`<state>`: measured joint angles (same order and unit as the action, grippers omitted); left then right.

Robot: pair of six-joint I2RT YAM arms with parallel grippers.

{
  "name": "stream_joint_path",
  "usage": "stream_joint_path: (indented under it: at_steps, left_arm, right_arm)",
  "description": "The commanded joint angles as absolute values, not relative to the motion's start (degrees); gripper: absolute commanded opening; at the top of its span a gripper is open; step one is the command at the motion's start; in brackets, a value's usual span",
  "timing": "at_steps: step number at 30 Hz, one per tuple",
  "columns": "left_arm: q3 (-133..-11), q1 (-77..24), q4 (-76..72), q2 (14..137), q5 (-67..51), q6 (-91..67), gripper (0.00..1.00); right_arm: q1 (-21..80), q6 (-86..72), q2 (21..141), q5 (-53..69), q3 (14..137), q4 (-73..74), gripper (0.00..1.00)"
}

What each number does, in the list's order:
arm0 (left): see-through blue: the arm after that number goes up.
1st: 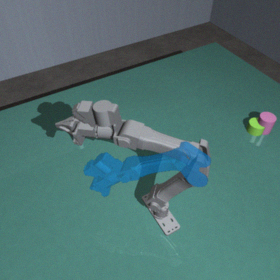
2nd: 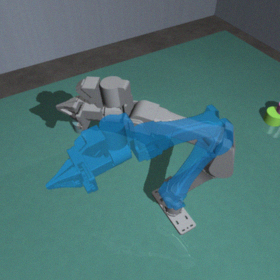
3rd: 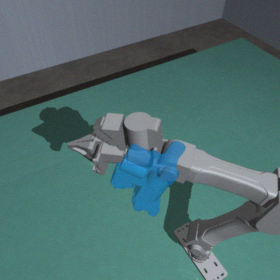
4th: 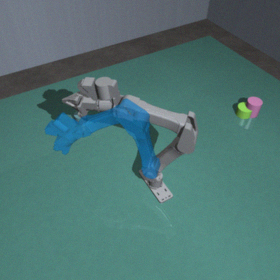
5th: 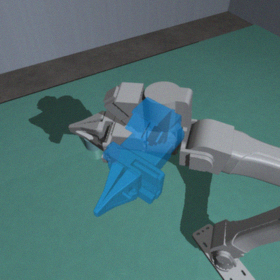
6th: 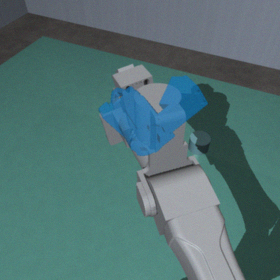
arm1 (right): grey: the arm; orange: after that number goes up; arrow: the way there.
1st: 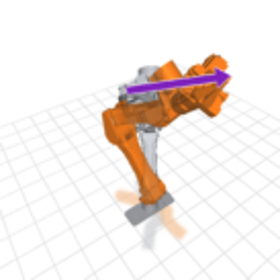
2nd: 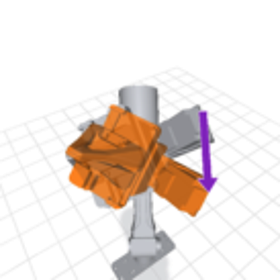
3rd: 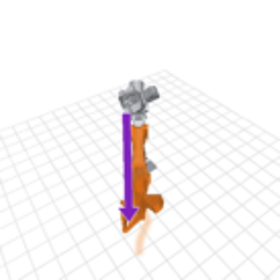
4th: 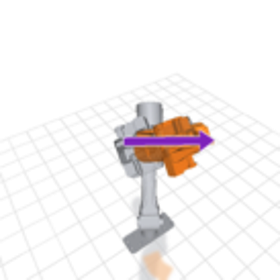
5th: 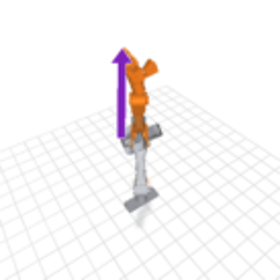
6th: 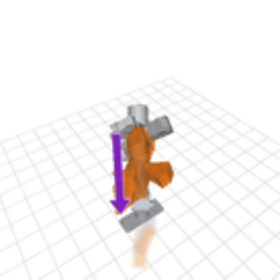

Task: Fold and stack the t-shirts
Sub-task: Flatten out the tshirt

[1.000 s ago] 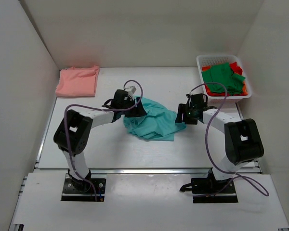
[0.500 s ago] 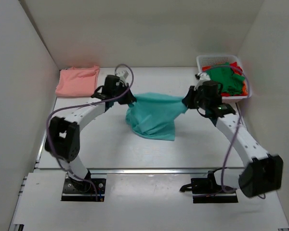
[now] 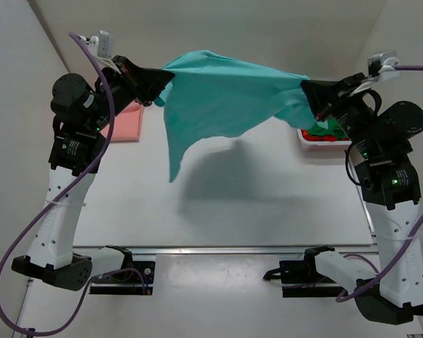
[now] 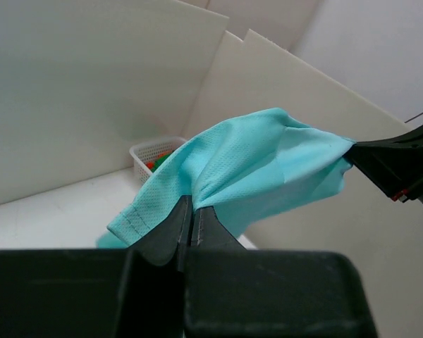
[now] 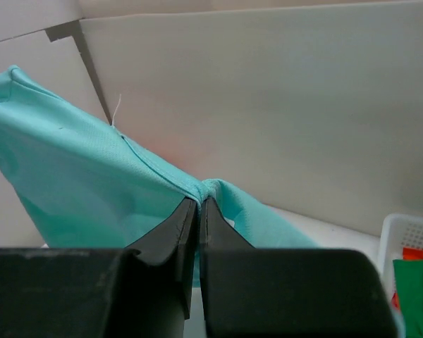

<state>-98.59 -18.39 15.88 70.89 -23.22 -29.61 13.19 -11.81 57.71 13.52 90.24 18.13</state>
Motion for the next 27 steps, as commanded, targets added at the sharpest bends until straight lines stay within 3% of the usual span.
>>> stream_joint_path:
  at_steps: [1,5,9,15,17,23,27]
  left_arm:
    - [-100.4,-14.9,20.5,73.5,-23.5,-30.9,0.0]
    - [-101.9,-15.6,21.4,80.1,-25.5,-29.8,0.0]
    - [-108.2,-19.0,22.5,92.2,-23.6,-27.7,0.0]
    - [-139.9,-20.8,24.9,116.3,-24.9,-30.4,0.0]
    - [-143.3,-20.1,22.0,120.7,-25.7,-35.3,0.0]
    - [-135.6,-17.8,12.4,114.5,-26.7,-39.2,0.0]
    - [-135.4,-16.2,10.9,113.1,-28.1,-40.3,0.0]
  right_arm:
    - [7.2,-12.0,58.9,16.2,93.7,19.9,0.0]
    - [0.3,-13.4,61.2,24.5,91.0,17.7,0.0]
    - [1.8,-7.3,65.8,21.5,90.3,17.7,0.0]
    - [0.1,-2.3,70.6,16.8,94.6,17.8,0.0]
    - [0.3,-0.4,71.1,12.1,98.2,19.5,0.0]
    - [13.7,13.6,72.3,-7.4,110.6,23.7,0.0]
    - [18.8,14.1,69.8,-9.5,109.8,21.6,0.0]
